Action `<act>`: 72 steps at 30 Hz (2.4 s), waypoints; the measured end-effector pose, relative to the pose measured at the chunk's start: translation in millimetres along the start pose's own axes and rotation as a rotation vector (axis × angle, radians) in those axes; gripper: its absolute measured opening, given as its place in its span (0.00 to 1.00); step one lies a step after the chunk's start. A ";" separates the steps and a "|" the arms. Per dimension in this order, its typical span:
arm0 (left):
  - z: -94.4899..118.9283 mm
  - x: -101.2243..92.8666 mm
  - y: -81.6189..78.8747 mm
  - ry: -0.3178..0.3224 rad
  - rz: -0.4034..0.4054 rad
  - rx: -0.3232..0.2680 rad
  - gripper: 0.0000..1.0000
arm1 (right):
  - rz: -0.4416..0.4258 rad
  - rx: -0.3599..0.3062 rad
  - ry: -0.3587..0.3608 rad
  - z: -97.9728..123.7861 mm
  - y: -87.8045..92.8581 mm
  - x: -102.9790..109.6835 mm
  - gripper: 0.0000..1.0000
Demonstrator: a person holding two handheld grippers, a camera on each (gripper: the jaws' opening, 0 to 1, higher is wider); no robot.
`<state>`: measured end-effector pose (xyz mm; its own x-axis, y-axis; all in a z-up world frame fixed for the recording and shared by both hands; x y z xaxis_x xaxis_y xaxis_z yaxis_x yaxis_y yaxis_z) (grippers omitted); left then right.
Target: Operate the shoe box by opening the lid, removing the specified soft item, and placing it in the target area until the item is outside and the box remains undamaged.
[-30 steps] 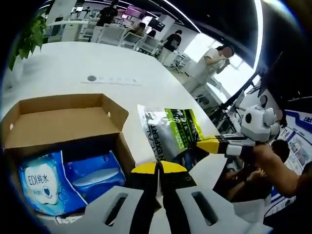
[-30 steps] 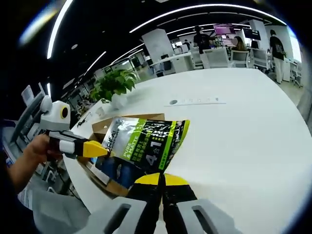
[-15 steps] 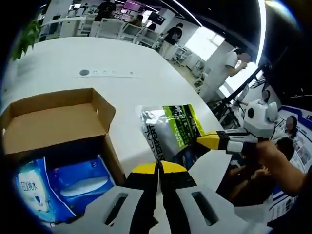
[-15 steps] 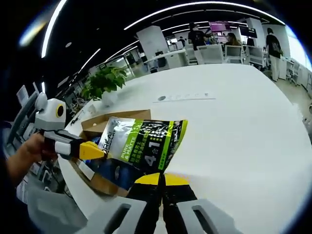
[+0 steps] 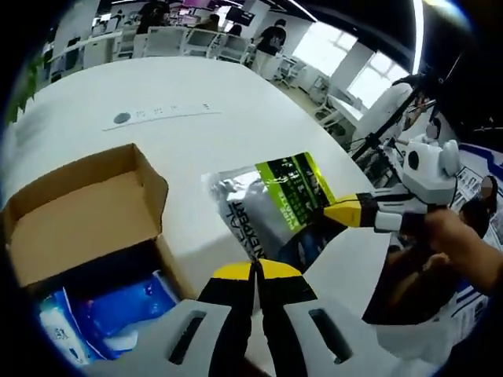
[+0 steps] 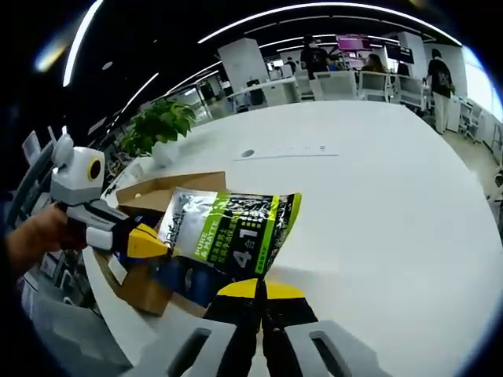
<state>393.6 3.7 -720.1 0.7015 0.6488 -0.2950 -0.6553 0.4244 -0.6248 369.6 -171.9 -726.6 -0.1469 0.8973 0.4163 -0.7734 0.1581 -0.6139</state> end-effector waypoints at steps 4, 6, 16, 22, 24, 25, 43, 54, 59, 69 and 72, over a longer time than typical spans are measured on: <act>-7.8 1.2 0.5 -0.008 -0.026 0.027 0.00 | 0.005 0.008 0.013 -6.2 1.0 -5.7 0.00; -10.7 1.8 0.4 -0.015 -0.046 0.043 0.00 | 0.001 0.014 0.018 -10.8 2.8 -9.1 0.00; -29.5 7.0 6.5 -0.028 -0.149 0.100 0.00 | -0.002 0.023 0.043 -23.5 10.2 -18.1 0.00; -39.6 5.8 8.0 -0.061 -0.293 0.157 0.00 | 0.008 0.029 0.062 -30.2 13.5 -23.4 0.00; -43.4 4.4 9.5 -0.070 -0.325 0.175 0.00 | 0.009 0.033 0.066 -31.3 14.8 -25.0 0.00; -44.8 4.2 9.7 -0.073 -0.356 0.186 0.00 | 0.008 0.035 0.068 -32.0 15.4 -25.7 0.00; -68.3 3.8 14.0 -0.111 -0.594 0.326 0.01 | 0.013 0.053 0.103 -47.7 25.3 -37.0 0.00; -75.6 8.9 18.4 -0.119 -0.587 0.351 0.03 | 0.031 0.056 0.123 -52.5 28.2 -40.3 0.00; -75.2 9.9 16.7 -0.124 -0.577 0.340 0.04 | 0.044 0.051 0.134 -52.5 28.2 -43.4 0.00; -62.0 12.8 13.5 -0.158 -0.548 0.320 0.04 | 0.056 0.033 0.158 -47.6 27.6 -48.5 0.01; -55.7 9.0 8.2 -0.159 -0.552 0.292 0.05 | 0.051 0.036 0.159 -46.2 28.1 -49.2 0.01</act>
<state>410.2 -22.2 -768.2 0.9219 0.3618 0.1390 -0.2745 0.8627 -0.4247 383.6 -192.6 -795.3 -0.0893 0.9582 0.2716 -0.7896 0.0981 -0.6057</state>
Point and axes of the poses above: the point that each gripper's makers call its tool centre point, and the gripper's own axes: z roughly backward along the fingers, x roughly to its left, y roughly out of its underside, the point moved 6 cm from there along z, roughly backward along the fingers, and after that the axes turned 11 degrees about -z, right-handed, at the moved point
